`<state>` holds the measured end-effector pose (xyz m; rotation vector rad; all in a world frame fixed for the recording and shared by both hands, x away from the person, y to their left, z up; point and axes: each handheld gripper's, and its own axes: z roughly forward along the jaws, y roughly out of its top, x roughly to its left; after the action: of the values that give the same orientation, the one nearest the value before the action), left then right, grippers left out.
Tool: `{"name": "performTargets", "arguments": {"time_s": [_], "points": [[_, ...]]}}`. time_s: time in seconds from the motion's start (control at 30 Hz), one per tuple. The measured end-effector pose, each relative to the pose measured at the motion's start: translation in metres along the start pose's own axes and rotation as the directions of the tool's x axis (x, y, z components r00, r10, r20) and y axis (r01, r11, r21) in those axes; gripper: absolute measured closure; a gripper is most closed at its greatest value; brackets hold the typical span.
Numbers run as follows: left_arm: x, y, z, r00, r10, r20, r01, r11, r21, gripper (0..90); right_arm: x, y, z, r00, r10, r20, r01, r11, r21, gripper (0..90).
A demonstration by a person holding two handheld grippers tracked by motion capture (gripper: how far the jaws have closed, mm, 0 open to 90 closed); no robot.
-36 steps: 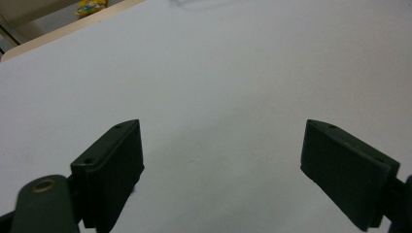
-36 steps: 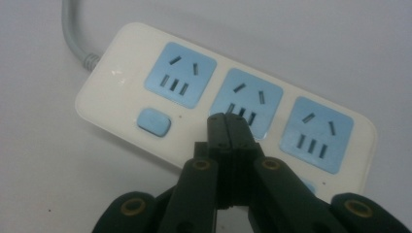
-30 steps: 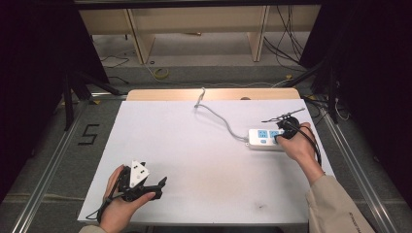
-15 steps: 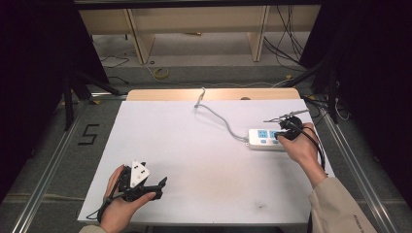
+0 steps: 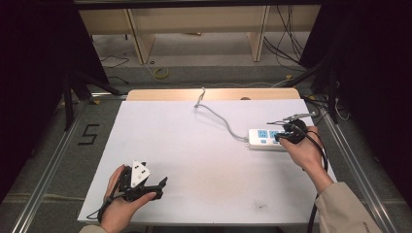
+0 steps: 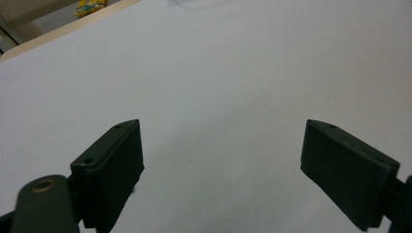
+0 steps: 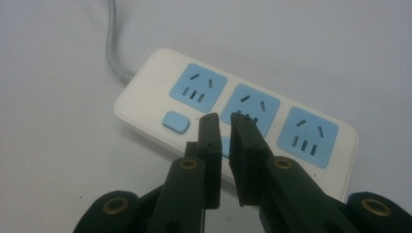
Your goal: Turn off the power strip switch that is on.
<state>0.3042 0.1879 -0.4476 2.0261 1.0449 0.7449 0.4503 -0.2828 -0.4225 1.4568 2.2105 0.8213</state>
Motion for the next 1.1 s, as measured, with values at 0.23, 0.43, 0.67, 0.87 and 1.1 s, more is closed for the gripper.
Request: {"name": "performTargets", "arguments": {"time_s": [0.23, 0.43, 0.67, 0.87, 1.1], "points": [[0.0, 0.0, 0.001, 1.0, 0.004, 0.001, -0.004, 1.0, 0.001, 14.9, 0.006, -0.004, -0.01, 0.9995, -0.026, -0.019, 0.025, 0.999, -0.027, 80.2], [-0.001, 0.0, 0.001, 1.0, 0.003, 0.002, -0.003, 1.0, 0.004, 14.9, 0.01, -0.009, -0.016, 0.9987, -0.04, -0.032, 0.039, 0.998, -0.041, 78.2], [-0.001, 0.0, 0.002, 1.0, 0.003, 0.002, -0.003, 1.0, 0.006, 14.9, 0.015, -0.016, -0.023, 0.9966, -0.058, -0.059, 0.053, 0.996, -0.077, 72.1], [-0.001, 0.0, 0.002, 1.0, 0.008, 0.004, -0.008, 0.9999, 0.01, 14.9, 0.02, -0.024, -0.031, 0.9934, -0.08, -0.082, 0.071, 0.991, -0.112, 65.4], [-0.001, 0.0, 0.002, 1.0, 0.008, 0.004, -0.008, 0.9999, 0.011, 14.9, 0.026, -0.035, -0.038, 0.9887, -0.108, -0.104, 0.092, 0.984, -0.151, 58.6]]}}
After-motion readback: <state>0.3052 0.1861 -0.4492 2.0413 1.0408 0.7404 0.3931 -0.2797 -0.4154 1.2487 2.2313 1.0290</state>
